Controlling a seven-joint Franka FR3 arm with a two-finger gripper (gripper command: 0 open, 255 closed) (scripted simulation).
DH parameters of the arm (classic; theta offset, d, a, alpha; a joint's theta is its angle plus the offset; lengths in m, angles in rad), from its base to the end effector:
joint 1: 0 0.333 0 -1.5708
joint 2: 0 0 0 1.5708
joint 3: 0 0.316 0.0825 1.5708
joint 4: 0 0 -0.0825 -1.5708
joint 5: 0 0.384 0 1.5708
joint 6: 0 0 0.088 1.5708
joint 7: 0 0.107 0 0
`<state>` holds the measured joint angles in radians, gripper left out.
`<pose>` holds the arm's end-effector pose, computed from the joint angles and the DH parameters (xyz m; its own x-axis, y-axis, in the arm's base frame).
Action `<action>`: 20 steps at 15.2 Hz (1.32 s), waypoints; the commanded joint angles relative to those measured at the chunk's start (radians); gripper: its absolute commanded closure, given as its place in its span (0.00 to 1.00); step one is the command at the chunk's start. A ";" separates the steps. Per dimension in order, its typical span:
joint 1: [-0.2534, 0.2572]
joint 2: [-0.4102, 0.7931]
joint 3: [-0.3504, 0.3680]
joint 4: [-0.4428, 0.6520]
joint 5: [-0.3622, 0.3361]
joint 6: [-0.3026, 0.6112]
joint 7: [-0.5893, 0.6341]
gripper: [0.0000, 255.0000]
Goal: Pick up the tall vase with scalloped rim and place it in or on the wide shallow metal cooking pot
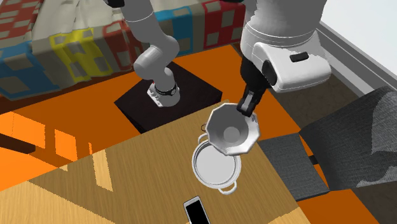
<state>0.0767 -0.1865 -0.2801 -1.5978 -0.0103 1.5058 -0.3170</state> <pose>0.4753 -0.1161 0.6990 0.9889 0.1135 0.0956 0.1152 -0.9933 -0.0119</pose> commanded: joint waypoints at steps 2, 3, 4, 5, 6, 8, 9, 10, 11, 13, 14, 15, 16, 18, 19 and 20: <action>-0.001 -0.020 0.001 -0.063 -0.005 0.046 0.001 1.00; -0.001 -0.025 0.002 -0.082 -0.006 0.060 0.002 1.00; -0.001 -0.030 0.002 -0.102 -0.008 0.075 0.002 1.00; -0.002 -0.035 0.003 -0.121 -0.009 0.089 0.003 1.00; -0.002 -0.040 0.003 -0.139 -0.010 0.103 0.004 1.00; -0.002 -0.049 0.004 -0.175 -0.012 0.131 0.005 1.00; -0.003 -0.053 0.004 -0.193 -0.014 0.145 0.005 1.00; -0.003 -0.056 0.004 -0.210 -0.014 0.159 0.005 1.00; -0.003 -0.060 0.004 -0.227 -0.015 0.172 0.006 1.00; -0.004 -0.066 0.004 -0.261 -0.017 0.200 0.006 1.00; -0.004 -0.068 0.004 -0.277 -0.018 0.213 0.006 1.00; -0.005 -0.071 0.004 -0.293 -0.019 0.227 0.007 1.00; -0.005 -0.073 0.004 -0.309 -0.019 0.240 0.007 1.00; -0.006 -0.077 0.003 -0.339 -0.020 0.267 0.007 1.00; -0.006 -0.078 0.003 -0.354 -0.021 0.281 0.007 1.00; -0.006 -0.080 0.002 -0.369 -0.021 0.294 0.007 1.00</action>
<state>0.0701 -0.2768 -0.2765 -1.9413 -0.0313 1.7898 -0.3091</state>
